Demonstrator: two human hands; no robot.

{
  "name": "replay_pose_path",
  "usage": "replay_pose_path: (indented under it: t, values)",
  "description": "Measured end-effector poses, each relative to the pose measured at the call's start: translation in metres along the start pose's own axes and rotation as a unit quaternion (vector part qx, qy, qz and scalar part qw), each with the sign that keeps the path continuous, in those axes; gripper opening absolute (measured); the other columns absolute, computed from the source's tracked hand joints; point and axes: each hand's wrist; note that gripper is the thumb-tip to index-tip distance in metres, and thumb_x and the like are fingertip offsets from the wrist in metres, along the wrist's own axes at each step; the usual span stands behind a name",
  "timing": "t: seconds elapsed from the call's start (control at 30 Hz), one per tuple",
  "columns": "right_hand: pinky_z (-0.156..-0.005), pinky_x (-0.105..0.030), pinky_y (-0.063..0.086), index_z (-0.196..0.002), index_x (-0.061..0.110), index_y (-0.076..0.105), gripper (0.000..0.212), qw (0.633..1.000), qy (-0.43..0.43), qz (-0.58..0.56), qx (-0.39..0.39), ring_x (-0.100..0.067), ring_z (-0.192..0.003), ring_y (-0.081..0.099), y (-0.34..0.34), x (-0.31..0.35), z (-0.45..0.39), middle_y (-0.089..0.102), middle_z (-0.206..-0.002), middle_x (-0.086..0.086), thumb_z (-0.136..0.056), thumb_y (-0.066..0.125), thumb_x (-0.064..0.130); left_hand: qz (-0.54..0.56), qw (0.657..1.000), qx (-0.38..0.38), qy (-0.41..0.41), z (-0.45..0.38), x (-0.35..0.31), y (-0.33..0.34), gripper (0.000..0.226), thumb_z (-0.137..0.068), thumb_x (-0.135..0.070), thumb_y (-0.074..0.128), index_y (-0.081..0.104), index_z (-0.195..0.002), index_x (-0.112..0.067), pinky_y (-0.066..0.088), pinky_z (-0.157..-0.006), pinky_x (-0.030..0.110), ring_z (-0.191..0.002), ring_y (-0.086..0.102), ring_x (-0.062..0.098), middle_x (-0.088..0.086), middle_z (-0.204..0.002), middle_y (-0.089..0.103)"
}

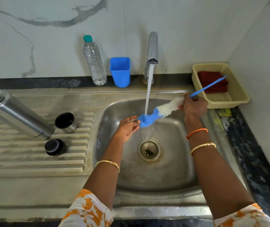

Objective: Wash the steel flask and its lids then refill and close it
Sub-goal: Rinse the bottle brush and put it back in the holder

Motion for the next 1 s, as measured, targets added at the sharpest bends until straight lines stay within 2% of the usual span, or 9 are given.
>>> replay_pose_path:
  t: [0.13,0.23,0.33,0.5,0.63,0.73,0.87,0.93,1.0]
  values:
    - [-0.047,-0.018,0.053,-0.101,0.002,0.064,0.029,0.999,0.0,0.043,-0.006,-0.013,-0.049,0.062,-0.007,0.001,-0.003,0.07,-0.083,-0.011,-0.086,0.068,0.027,-0.055,0.998,-0.027,0.005,-0.005,-0.003,0.012,0.007,-0.09,-0.01,0.065,0.061,-0.086,-0.014,0.047,-0.057,0.016,-0.064,0.052,0.007,0.0,-0.08,0.06]
    - [-0.063,-0.027,0.055,-0.103,0.004,0.066,0.028,0.995,-0.022,0.093,-0.006,-0.017,-0.067,0.064,-0.013,0.002,-0.006,0.068,-0.089,-0.005,-0.086,0.066,0.027,-0.105,0.994,-0.031,-0.013,-0.005,-0.01,0.022,0.018,-0.091,-0.028,0.064,0.061,-0.099,-0.012,0.051,-0.063,0.029,-0.072,0.058,0.012,0.001,-0.085,0.063]
    - [-0.074,-0.028,0.047,-0.108,0.009,0.064,0.029,0.992,-0.046,0.12,-0.014,-0.019,-0.089,0.062,-0.018,0.004,-0.006,0.066,-0.099,-0.004,-0.087,0.062,0.029,-0.086,0.995,-0.008,-0.043,-0.003,-0.015,0.033,0.018,-0.097,-0.022,0.055,0.057,-0.108,-0.007,0.055,-0.077,0.045,-0.075,0.063,0.023,0.009,-0.095,0.064]
    - [-0.088,-0.037,0.052,-0.109,0.015,0.06,0.026,0.996,-0.052,0.056,0.042,-0.021,-0.096,0.063,-0.021,0.004,-0.014,0.06,-0.094,0.001,-0.086,0.066,0.027,-0.096,0.993,-0.007,-0.071,-0.002,-0.016,0.047,0.022,-0.101,-0.024,0.048,0.058,-0.109,-0.006,0.053,-0.081,0.04,-0.081,0.064,0.029,0.013,-0.094,0.063]
    - [-0.08,-0.047,0.056,-0.09,0.016,0.06,0.017,0.986,-0.088,0.095,0.109,-0.027,-0.087,0.067,-0.019,-0.002,-0.012,0.068,-0.092,-0.009,-0.081,0.071,0.025,-0.186,0.974,0.027,-0.127,-0.007,-0.015,0.039,0.014,-0.1,-0.019,0.048,0.055,-0.09,-0.013,0.049,-0.079,0.033,-0.068,0.053,0.018,0.006,-0.077,0.064]
    - [-0.078,-0.042,0.055,-0.088,0.01,0.066,0.019,0.971,-0.127,0.135,0.151,-0.025,-0.079,0.066,-0.011,-0.001,0.001,0.069,-0.088,-0.012,-0.08,0.074,0.024,-0.219,0.975,-0.046,0.0,-0.021,-0.031,0.033,0.02,-0.096,-0.01,0.05,0.058,-0.079,-0.018,0.04,-0.061,0.023,-0.077,0.053,0.019,0.003,-0.083,0.059]
    - [-0.078,-0.043,0.057,-0.08,0.015,0.07,0.014,0.955,-0.104,0.15,0.233,-0.022,-0.078,0.068,0.009,-0.001,0.024,0.071,-0.082,-0.007,-0.075,0.079,0.025,-0.221,0.946,-0.056,0.231,-0.02,-0.093,0.053,0.022,-0.096,-0.011,0.054,0.064,-0.114,-0.012,0.05,-0.081,0.024,-0.097,0.06,0.015,0.004,-0.109,0.065]
    - [-0.075,-0.048,0.057,-0.066,0.02,0.063,0.018,0.949,-0.085,0.14,0.268,-0.027,-0.078,0.069,0.018,0.0,0.034,0.069,-0.075,-0.006,-0.073,0.08,0.021,-0.245,0.928,-0.046,0.278,-0.021,-0.119,0.067,0.03,-0.094,-0.012,0.059,0.061,-0.123,-0.006,0.051,-0.091,0.029,-0.101,0.062,0.017,0.006,-0.113,0.066]
    - [-0.068,-0.046,0.059,-0.062,0.019,0.059,0.024,0.948,-0.064,0.122,0.287,-0.025,-0.072,0.065,0.024,0.003,0.044,0.065,-0.071,-0.007,-0.075,0.079,0.015,-0.261,0.924,-0.038,0.277,-0.024,-0.13,0.077,0.027,-0.092,-0.011,0.06,0.064,-0.117,-0.001,0.054,-0.084,0.029,-0.093,0.065,0.019,0.011,-0.108,0.069]
Point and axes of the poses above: each hand's wrist, its own z-axis away from the middle knuckle, its own y-axis out of the palm, x = y × z
